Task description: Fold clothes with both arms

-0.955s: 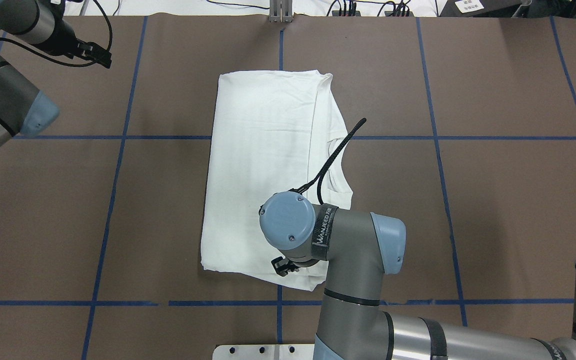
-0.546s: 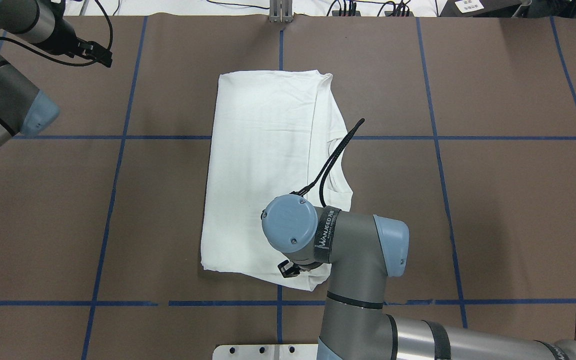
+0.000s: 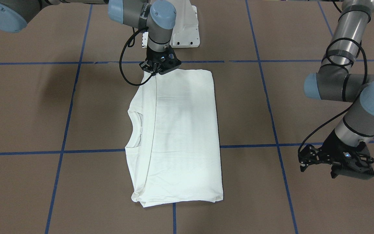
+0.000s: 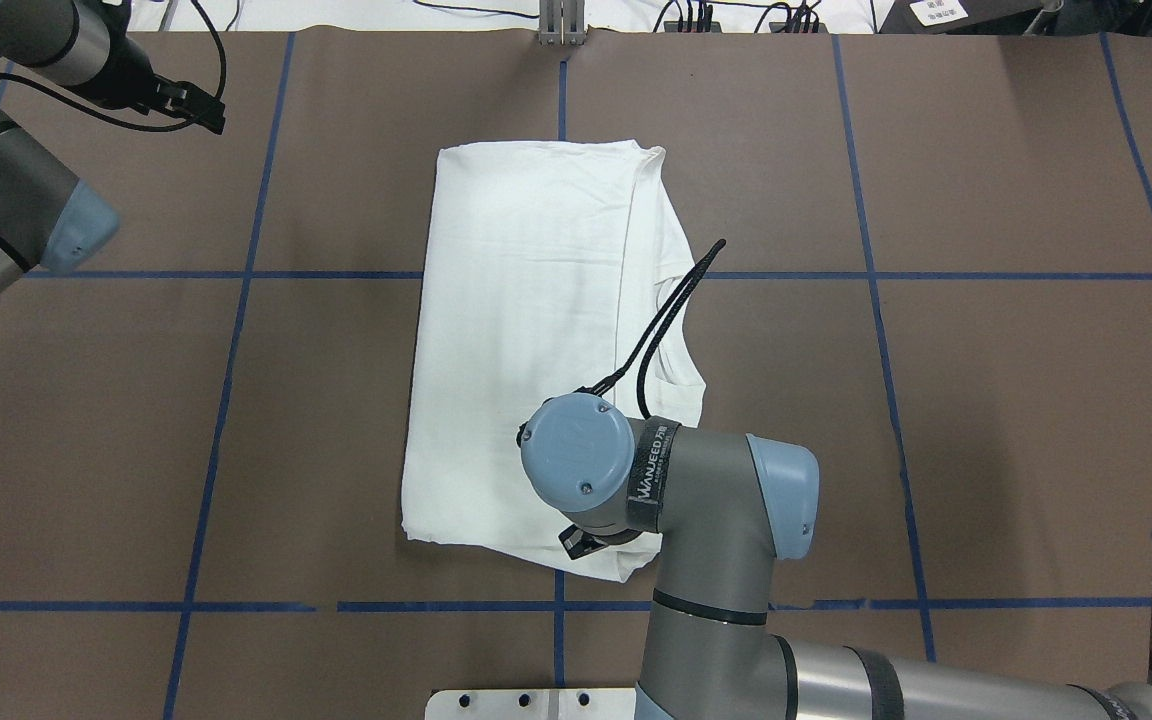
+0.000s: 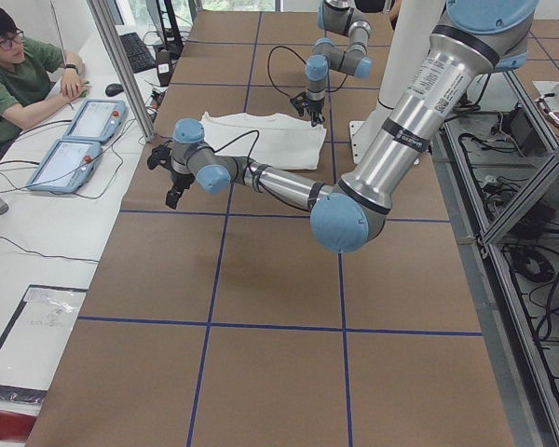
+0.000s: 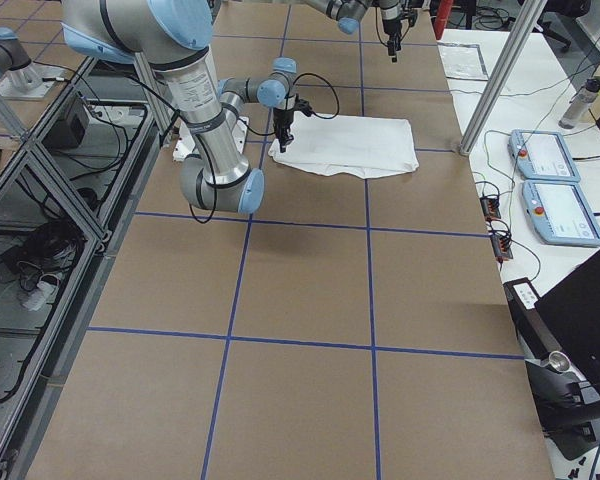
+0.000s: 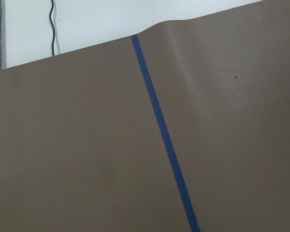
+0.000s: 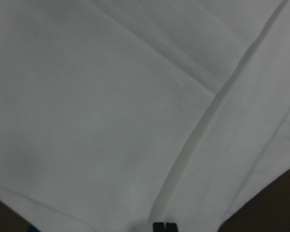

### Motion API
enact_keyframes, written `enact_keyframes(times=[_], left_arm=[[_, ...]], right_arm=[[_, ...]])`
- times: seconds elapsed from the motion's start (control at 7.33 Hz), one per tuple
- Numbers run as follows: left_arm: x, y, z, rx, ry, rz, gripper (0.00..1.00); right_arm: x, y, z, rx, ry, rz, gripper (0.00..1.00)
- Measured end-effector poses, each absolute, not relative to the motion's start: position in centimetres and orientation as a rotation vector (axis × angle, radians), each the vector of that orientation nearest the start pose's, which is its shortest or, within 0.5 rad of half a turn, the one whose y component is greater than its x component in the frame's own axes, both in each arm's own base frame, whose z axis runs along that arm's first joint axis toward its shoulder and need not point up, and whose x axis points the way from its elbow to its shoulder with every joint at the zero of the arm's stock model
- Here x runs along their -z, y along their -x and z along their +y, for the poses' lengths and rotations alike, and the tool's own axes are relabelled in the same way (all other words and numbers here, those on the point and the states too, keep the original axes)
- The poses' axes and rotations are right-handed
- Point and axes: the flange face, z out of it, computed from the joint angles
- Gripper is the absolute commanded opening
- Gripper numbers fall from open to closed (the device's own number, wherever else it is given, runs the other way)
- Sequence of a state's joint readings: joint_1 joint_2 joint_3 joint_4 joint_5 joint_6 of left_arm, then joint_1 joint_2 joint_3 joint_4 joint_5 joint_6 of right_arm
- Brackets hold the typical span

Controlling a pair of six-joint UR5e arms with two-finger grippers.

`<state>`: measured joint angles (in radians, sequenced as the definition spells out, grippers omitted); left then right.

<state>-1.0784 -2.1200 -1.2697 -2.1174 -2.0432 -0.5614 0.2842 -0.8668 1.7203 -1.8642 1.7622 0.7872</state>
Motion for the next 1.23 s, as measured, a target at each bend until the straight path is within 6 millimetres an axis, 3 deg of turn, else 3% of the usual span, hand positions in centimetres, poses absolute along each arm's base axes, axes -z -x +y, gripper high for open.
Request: enact_keyframes(times=[0.27, 0.55, 0.68, 0.82, 1.23], left_arm=[[-42.0, -26.9, -69.0, -0.122, -0.449, 0.778, 1.00], [-41.9, -27.0, -68.9, -0.123, -0.449, 0.778, 1.00], [-41.9, -27.0, -68.9, -0.123, -0.449, 0.778, 1.00], [-41.9, -27.0, -68.9, -0.123, -0.449, 0.778, 1.00], [-41.7, -27.0, -68.9, -0.125, -0.453, 0.781, 1.00]], right_arm=[[-22.7, 59.7, -29.3, 0.539, -0.127, -0.585, 0.00], [-24.2, 56.5, -28.0, 0.540, -0.118, -0.574, 0.00], [-24.8, 55.7, -27.5, 0.538, -0.112, -0.566, 0.32], [-25.5, 55.4, -27.0, 0.539, -0.104, -0.557, 0.99], [-26.0, 55.2, -26.7, 0.529, -0.110, -0.558, 1.00]])
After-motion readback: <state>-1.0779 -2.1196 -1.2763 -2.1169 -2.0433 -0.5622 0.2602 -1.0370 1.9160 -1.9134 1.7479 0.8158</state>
